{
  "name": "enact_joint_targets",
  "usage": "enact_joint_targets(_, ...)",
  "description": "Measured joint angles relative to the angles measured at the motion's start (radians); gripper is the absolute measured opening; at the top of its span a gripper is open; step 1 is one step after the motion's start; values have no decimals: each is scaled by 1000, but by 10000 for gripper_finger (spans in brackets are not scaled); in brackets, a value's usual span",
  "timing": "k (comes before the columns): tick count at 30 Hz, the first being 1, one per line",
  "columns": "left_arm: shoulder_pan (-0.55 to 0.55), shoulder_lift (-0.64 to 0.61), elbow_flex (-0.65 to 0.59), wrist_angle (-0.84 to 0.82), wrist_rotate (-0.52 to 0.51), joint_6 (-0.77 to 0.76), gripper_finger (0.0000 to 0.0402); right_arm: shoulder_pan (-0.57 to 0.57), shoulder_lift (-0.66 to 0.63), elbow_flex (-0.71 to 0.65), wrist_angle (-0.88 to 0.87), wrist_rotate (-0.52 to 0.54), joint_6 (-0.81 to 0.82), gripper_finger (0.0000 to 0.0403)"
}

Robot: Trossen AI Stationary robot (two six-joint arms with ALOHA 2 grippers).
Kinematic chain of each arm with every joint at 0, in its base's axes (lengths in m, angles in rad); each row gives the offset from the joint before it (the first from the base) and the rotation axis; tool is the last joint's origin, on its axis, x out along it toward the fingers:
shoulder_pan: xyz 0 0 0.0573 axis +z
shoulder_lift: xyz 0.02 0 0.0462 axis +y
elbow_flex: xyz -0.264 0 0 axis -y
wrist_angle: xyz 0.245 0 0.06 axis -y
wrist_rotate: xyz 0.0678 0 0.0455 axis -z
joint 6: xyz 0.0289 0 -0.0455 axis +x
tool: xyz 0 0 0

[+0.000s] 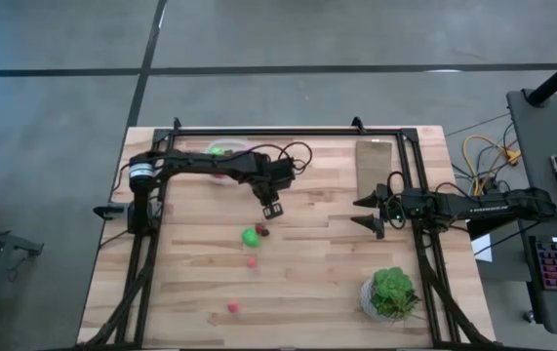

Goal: Pick and placing Produce into tupperware
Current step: Put the yellow squash into the transparent bin

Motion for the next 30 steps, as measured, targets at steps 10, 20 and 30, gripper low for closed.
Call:
enact_joint_targets(10, 41, -83, 144, -130, -188, 19, 5, 0, 0, 0, 0, 0, 0, 313)
enact_joint_targets(20, 305, -155, 127, -280, -262, -49, 4, 0, -1, 0, 0, 0, 0, 313)
enact_joint_targets(30, 553, -132, 27, -286, 68, -143, 4, 0, 0, 0, 0, 0, 0, 313)
